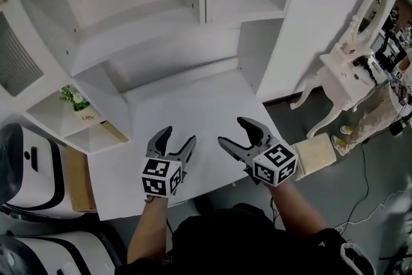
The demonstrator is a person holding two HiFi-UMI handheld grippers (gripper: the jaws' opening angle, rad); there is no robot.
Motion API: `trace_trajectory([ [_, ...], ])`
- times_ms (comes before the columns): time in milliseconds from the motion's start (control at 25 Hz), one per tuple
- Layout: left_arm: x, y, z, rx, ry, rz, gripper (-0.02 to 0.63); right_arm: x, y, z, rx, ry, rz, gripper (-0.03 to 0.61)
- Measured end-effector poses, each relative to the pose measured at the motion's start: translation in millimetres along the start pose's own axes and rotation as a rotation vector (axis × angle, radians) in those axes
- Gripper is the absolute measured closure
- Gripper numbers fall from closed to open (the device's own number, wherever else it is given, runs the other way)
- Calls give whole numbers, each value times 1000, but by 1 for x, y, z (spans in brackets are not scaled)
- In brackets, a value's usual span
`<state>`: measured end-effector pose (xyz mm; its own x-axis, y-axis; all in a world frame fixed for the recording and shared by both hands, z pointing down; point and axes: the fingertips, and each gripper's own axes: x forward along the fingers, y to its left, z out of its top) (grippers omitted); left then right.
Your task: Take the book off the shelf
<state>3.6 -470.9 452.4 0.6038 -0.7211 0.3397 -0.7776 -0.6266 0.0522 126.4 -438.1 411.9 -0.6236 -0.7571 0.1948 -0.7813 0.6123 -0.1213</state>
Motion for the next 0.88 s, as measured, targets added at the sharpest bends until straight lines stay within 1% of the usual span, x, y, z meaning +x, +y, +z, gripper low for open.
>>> trace_trajectory([
  [120, 10, 26, 0, -20, 5, 20, 302, 23, -5, 1, -7, 16, 5, 227],
  [240, 18, 34, -1, -40, 2, 34, 302, 34, -16, -4, 5, 39, 16, 227],
  [320, 21, 43, -2, -52, -3, 59, 302, 42, -22, -5, 9, 45, 31, 227],
  [480, 30, 54, -1, -81, -5, 127, 303, 52, -40, 0, 12, 42, 65, 227],
  [600, 31, 64, -1, -88, -2, 198, 304, 62, -46, 1, 17, 47, 113, 227],
  [760, 24, 81, -7, -113, -9, 299, 304, 75, -40, -3, 0, 61, 185, 229],
  [880, 5, 96, -16, -138, -14, 354, 304, 87, -26, -6, -3, 74, 220, 227],
])
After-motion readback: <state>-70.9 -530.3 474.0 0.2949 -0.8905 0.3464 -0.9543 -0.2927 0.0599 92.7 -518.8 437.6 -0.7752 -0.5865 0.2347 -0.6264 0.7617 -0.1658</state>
